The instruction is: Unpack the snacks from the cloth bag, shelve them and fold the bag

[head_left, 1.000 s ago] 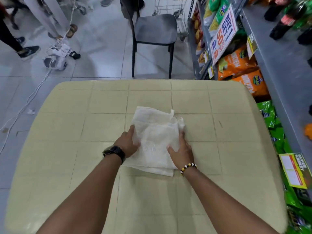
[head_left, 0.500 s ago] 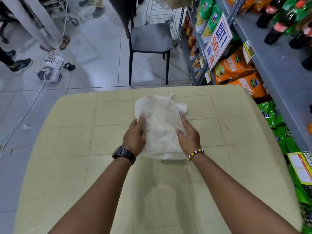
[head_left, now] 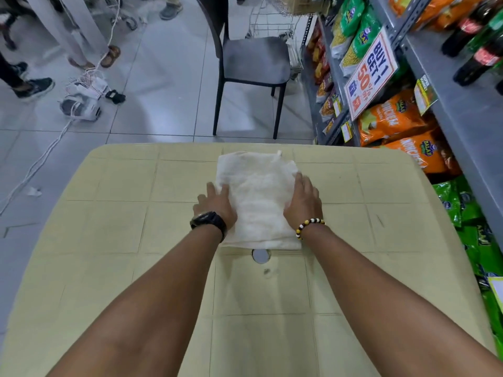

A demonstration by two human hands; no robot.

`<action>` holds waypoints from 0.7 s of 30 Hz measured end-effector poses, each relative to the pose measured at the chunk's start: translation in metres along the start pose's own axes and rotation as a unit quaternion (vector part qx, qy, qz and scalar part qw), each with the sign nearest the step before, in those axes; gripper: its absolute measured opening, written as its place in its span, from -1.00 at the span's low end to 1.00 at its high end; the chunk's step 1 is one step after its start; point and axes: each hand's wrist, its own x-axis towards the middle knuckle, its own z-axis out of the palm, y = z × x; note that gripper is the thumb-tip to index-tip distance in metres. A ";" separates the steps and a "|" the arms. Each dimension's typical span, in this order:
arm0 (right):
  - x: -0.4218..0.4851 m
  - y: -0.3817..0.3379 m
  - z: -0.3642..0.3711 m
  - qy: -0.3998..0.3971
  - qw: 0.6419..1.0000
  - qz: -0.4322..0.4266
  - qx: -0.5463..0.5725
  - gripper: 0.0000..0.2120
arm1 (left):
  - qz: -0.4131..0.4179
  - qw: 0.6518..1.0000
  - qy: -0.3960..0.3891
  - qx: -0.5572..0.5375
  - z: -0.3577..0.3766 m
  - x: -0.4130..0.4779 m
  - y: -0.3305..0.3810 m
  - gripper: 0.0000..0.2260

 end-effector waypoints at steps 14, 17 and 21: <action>0.026 0.005 0.046 -0.145 0.969 -0.127 -0.156 -0.30 | 0.124 0.980 0.008 0.152 0.041 0.031 0.010 -0.37; 0.026 0.000 0.031 -0.154 0.968 -0.129 -0.152 -0.30 | 0.119 0.981 0.008 0.151 0.033 0.027 0.011 -0.34; 0.017 -0.007 -0.003 -0.062 0.973 -0.163 -0.151 -0.28 | 0.135 0.976 0.080 0.154 0.007 0.005 0.019 -0.31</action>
